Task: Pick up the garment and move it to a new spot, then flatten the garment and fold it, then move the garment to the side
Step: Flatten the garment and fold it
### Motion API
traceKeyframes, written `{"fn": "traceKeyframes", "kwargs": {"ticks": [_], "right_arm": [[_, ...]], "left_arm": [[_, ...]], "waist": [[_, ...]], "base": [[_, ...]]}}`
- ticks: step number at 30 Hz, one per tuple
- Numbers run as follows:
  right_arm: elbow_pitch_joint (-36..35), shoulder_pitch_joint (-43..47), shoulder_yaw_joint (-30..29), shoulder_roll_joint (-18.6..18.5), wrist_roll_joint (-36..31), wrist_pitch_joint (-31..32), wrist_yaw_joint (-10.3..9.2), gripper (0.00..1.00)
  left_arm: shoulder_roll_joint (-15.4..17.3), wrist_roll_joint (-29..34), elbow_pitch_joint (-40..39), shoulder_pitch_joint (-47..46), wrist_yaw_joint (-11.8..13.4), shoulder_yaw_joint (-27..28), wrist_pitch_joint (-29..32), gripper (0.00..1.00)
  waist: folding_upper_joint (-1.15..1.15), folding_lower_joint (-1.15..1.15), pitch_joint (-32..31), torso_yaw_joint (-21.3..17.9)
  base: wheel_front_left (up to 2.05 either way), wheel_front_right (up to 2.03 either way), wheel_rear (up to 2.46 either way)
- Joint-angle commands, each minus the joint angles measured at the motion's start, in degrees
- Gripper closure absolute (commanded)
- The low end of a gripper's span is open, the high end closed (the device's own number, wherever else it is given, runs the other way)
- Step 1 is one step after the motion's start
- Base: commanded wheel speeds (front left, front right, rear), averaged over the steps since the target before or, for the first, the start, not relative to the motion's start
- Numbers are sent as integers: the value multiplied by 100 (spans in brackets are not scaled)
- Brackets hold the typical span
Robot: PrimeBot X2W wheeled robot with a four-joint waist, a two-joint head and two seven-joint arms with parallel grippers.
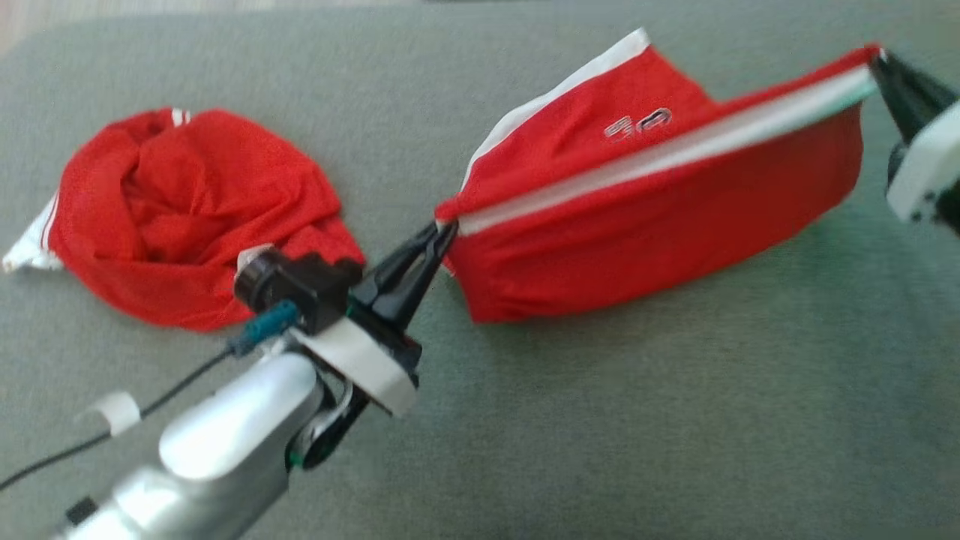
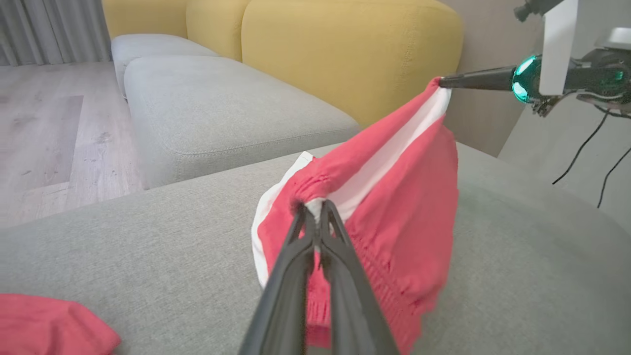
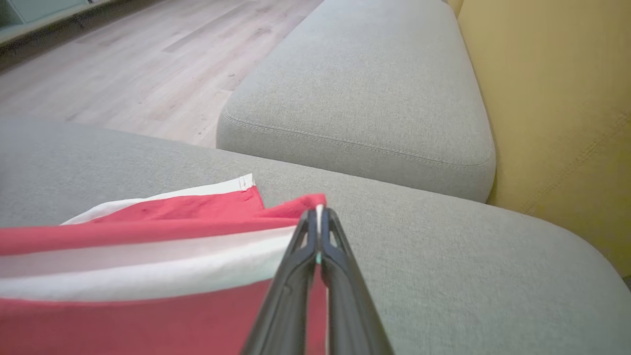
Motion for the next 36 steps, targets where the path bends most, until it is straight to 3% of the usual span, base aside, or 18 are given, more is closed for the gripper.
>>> {"fn": "traceKeyframes", "kwargs": {"ticks": [1,11,24,25,26,27,36], "right_arm": [[-24,-407,142,-122,-80,36,37,100],[877,-1689,888,-128,-142,69,37,100],[2073,-2787,1960,-113,-61,-536,37,100],[2177,-2842,1993,-109,-78,-622,37,55],[2311,-2875,2021,-75,-52,-631,37,0],[2400,-2903,2070,-38,-40,-683,37,0],[2966,-2848,2304,201,284,-1449,37,0]], "left_arm": [[69,67,-5,-396,-47,312,-64,100],[-280,143,605,-952,-273,320,-109,100],[-811,267,1408,-1389,-539,186,-251,100],[-836,270,1457,-1401,-544,177,-255,88],[-858,272,1508,-1408,-542,173,-262,26],[-878,271,1560,-1407,-540,168,-267,0],[-845,240,1820,-1284,-461,274,-377,0]], "waist": [[0,-2,315,220],[0,-2,937,618],[0,-2,1380,998],[0,-2,1383,1007],[0,-2,1376,1010],[0,-2,1361,1006],[0,-2,909,725]], "base": [[0,0,0],[0,0,0],[0,0,0],[0,0,0],[0,0,0],[0,0,0],[0,0,0]]}}
